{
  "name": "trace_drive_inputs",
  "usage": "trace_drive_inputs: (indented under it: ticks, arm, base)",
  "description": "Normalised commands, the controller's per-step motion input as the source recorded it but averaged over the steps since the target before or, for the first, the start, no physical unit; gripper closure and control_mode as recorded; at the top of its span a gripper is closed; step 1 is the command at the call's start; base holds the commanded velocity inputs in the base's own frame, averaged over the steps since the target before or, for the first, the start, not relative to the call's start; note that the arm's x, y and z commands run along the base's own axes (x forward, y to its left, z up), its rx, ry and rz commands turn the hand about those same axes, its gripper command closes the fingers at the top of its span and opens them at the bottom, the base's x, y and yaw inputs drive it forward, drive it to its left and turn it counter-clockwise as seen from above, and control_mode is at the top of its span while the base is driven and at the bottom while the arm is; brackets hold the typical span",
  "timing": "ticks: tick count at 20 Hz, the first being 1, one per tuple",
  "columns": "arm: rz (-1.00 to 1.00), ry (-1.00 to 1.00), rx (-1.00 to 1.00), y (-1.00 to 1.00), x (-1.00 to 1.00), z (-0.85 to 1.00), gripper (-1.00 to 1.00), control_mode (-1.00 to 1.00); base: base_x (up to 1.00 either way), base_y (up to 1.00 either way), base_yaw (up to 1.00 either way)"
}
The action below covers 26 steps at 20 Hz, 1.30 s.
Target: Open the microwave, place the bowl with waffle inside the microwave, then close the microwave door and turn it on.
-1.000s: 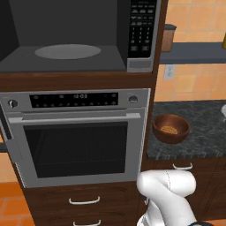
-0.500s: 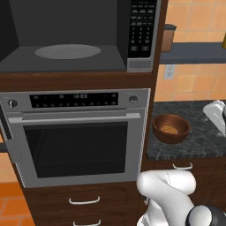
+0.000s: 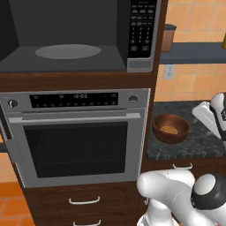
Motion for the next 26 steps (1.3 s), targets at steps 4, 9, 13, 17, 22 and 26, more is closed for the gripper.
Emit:
trace_drive_inputs:
  ticks: [4, 9, 13, 17, 22, 26]
  arm:
    - [0.09, 0.06, 0.0, -0.17, 0.46, -0.39, -1.0, -1.0]
    - [0.08, 0.04, 0.0, -0.18, 0.44, -0.38, -1.0, -1.0]
    - [0.08, 0.01, 0.0, -0.11, 0.42, -0.4, -1.0, -1.0]
    - [0.08, 0.0, 0.0, -0.12, 0.43, -0.45, -1.0, -1.0]
    - [0.08, 0.0, 0.0, -0.16, 0.42, -0.4, -1.0, -1.0]
    - [0.06, 0.0, 0.0, -0.07, 0.29, -0.23, -1.0, -1.0]
  base:
    - [0.0, 0.0, 0.0]
    - [0.0, 0.0, 0.0]
    - [0.0, 0.0, 0.0]
    - [0.0, 0.0, 0.0]
    - [0.0, 0.0, 0.0]
    - [0.0, 0.0, 0.0]
